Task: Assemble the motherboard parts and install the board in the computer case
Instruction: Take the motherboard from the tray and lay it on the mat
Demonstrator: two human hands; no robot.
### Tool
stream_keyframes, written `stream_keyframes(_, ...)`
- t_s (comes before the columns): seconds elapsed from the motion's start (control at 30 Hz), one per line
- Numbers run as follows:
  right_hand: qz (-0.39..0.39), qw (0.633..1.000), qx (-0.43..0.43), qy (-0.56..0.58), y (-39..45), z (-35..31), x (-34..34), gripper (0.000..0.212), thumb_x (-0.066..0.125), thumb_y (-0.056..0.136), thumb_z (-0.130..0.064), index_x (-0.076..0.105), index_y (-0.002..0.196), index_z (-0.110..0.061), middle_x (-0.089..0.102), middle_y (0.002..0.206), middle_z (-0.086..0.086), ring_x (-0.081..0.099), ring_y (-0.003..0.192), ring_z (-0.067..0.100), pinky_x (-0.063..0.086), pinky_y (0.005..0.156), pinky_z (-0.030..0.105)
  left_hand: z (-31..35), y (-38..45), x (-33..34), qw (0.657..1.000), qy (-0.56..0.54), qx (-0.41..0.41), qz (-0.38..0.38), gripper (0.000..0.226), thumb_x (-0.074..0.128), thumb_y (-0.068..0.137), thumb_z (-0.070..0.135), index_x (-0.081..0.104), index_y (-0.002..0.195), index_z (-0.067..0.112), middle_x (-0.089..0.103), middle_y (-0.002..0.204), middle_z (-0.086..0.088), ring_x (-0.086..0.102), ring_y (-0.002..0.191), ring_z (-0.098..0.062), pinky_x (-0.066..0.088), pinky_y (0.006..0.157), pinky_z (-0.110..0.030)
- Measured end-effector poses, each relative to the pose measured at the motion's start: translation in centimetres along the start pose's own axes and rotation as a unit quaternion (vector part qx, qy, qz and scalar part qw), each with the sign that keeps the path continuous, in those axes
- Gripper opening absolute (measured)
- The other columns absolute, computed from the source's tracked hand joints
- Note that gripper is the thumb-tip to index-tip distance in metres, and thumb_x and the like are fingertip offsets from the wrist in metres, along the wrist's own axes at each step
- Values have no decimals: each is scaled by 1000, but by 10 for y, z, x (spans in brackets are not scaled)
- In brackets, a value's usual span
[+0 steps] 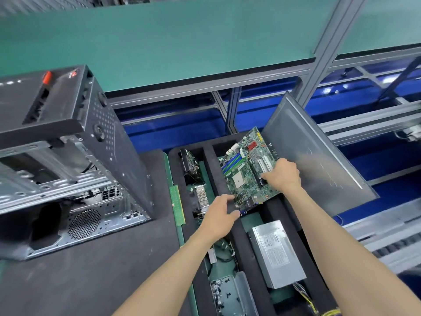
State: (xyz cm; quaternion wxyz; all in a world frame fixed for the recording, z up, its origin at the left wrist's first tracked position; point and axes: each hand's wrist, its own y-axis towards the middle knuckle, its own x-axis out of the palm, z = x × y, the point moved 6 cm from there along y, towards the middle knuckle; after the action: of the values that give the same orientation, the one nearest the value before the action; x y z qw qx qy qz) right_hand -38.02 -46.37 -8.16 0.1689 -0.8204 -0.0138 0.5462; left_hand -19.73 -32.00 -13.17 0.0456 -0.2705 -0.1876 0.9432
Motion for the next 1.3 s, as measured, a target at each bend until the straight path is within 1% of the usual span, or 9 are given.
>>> stream_keyframes(0.1,-25,999,-27,25,5,-12,1,45,82,70,-37,47,74,-9,56,86,11,50,67,23,39,59,33,-7,-2,-4,1000,-3,-13,12,48,57,98,31,43,143,24,48,136,6,49,121,-12,39,93,-27)
stream_keyframes(0.17,-47,997,-40,36,6,-19,5,48,84,70,-39,48,75,-9,56,89,12,53,69,23,40,57,33,-12,-5,-7,1000,-1,-21,19,47,57,98,30,44,143,24,48,137,6,49,121,-11,40,96,-28)
stream_keyframes(0.33,-55,996,-63,12,5,-22,13,66,83,75,-31,44,120,-2,54,122,24,55,110,43,46,81,41,-25,-14,-15,999,-1,-37,36,41,56,98,30,49,137,27,50,136,6,51,119,-12,43,95,-28)
stream_keyframes(0.5,-37,991,-122,24,-5,-34,6,35,77,76,-20,51,94,-6,62,98,19,57,99,39,50,78,42,-33,-22,-22,998,9,-46,50,40,57,97,28,51,136,25,49,141,7,50,124,-10,40,104,-28)
stream_keyframes(0.87,68,982,-172,24,-54,-41,-82,41,75,78,-24,34,77,-16,50,82,12,47,86,36,29,54,37,-18,-45,-39,996,-13,-46,77,37,55,97,24,54,134,21,55,134,2,55,118,-13,44,104,-35)
stream_keyframes(0.93,94,979,-179,27,-71,-41,-107,36,76,76,-23,45,86,-9,52,79,13,50,88,38,33,60,38,-13,-52,-43,996,-21,-40,77,37,55,97,22,54,134,20,56,134,0,54,119,-15,44,103,-35)
stream_keyframes(1.03,119,977,-173,41,-102,-36,-135,50,79,77,-24,53,107,6,60,88,22,55,92,39,45,66,44,-9,-66,-49,996,-27,-27,77,36,55,98,23,55,134,19,57,132,-1,55,118,-14,45,100,-31)
stream_keyframes(1.2,79,978,-121,148,-157,-19,-137,48,84,77,-29,57,104,0,52,77,12,45,66,23,40,59,34,-13,-92,-60,996,-51,-8,72,33,57,97,26,56,130,21,60,125,3,58,107,-10,42,90,-21)
stream_keyframes(1.3,57,974,-90,198,-188,-7,-115,64,85,77,-31,54,124,-3,46,69,-2,41,58,14,38,58,30,-23,-111,-66,995,-81,-7,66,31,57,96,27,59,127,22,64,116,5,60,95,-6,43,77,-17)
